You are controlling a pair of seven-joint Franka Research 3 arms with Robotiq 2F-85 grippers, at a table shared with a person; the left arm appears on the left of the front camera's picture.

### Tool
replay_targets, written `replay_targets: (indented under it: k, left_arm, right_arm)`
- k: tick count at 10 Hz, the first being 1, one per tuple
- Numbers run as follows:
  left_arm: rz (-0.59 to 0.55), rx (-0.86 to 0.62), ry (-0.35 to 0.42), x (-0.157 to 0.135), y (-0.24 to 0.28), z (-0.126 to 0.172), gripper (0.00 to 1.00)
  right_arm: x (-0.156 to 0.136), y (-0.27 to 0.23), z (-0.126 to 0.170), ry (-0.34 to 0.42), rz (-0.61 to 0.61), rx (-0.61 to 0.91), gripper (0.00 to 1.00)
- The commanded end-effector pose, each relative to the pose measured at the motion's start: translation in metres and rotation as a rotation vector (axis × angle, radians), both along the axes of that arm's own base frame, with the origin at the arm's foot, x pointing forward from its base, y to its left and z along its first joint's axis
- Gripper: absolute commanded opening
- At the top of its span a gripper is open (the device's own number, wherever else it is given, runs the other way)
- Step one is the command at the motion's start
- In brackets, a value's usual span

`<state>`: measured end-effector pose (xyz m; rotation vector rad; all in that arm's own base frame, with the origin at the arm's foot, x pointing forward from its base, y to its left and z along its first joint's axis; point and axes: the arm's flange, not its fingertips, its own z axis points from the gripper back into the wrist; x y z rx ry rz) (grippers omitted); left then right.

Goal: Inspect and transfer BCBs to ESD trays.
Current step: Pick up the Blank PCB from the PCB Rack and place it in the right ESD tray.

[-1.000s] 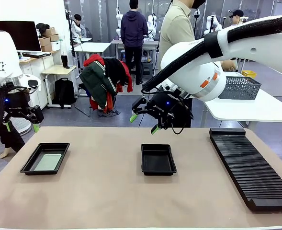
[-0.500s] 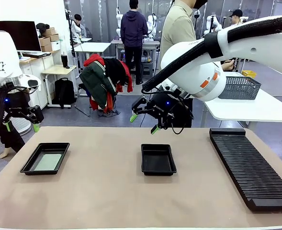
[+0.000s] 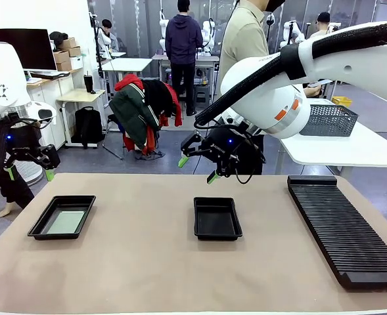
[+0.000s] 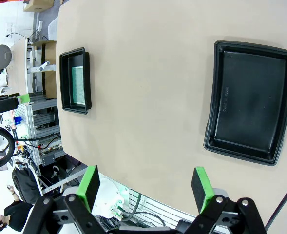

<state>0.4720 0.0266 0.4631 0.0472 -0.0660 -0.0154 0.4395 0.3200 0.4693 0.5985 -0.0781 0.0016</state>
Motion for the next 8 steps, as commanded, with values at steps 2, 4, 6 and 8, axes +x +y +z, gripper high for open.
replay_targets:
  k: [2,4,6,8]
  left_arm:
    - [0.000,-0.001,-0.005,-0.0001,-0.0003,-0.0011,1.00]
    - [0.000,-0.001,-0.005,-0.0001,-0.0003,-0.0011,1.00]
    - [0.000,-0.001,-0.005,-0.0001,-0.0003,-0.0011,1.00]
    - [0.000,-0.001,-0.005,-0.0001,-0.0003,-0.0011,1.00]
  right_arm:
    - [0.0025,0.0023,-0.0002,0.002,-0.016,-0.017,1.00]
    - [0.0025,0.0023,-0.0002,0.002,-0.016,-0.017,1.00]
    - [0.0025,0.0023,-0.0002,0.002,-0.016,-0.017,1.00]
    - [0.0025,0.0023,-0.0002,0.002,-0.016,-0.017,1.00]
